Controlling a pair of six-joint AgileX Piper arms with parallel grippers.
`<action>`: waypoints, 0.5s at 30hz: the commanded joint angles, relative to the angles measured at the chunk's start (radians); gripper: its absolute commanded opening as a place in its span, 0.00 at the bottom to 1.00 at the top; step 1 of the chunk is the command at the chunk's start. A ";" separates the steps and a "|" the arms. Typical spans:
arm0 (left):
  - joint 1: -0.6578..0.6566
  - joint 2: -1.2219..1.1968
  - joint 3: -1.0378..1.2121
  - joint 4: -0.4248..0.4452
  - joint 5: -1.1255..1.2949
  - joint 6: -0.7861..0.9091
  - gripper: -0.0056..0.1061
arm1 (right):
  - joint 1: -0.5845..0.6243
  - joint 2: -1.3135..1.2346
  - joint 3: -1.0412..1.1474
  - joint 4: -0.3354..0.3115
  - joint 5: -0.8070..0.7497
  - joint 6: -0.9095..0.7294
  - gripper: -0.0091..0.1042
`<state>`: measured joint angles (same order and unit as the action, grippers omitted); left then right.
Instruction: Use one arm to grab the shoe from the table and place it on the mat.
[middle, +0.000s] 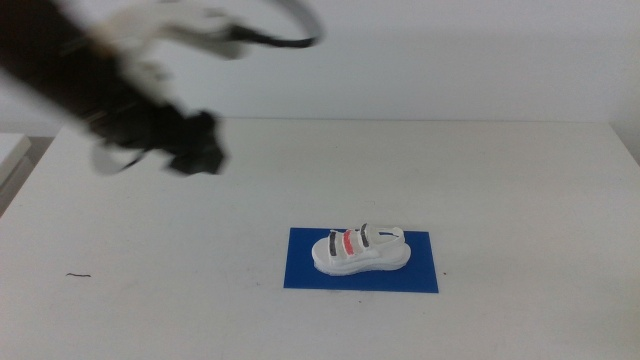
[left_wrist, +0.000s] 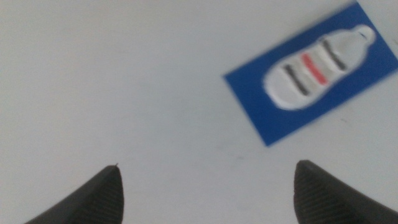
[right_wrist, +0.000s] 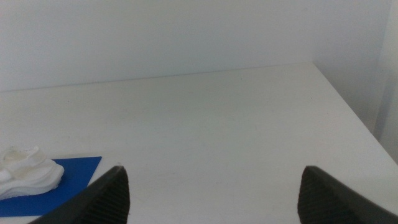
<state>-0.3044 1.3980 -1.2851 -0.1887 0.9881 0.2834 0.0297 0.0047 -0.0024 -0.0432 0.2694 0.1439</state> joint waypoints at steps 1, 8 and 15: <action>0.049 -0.169 0.171 -0.004 -0.166 -0.019 0.89 | -0.002 -0.005 0.002 -0.004 -0.007 -0.006 0.78; 0.165 -0.567 0.590 -0.005 -0.529 -0.126 0.89 | -0.002 -0.005 0.002 -0.004 -0.007 -0.006 0.78; 0.208 -0.812 0.843 0.010 -0.689 -0.146 0.89 | -0.002 -0.005 0.002 -0.004 -0.007 -0.006 0.78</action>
<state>-0.1019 0.6133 -0.4895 -0.1846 0.3523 0.1537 0.0297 0.0047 -0.0024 -0.0432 0.2694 0.1439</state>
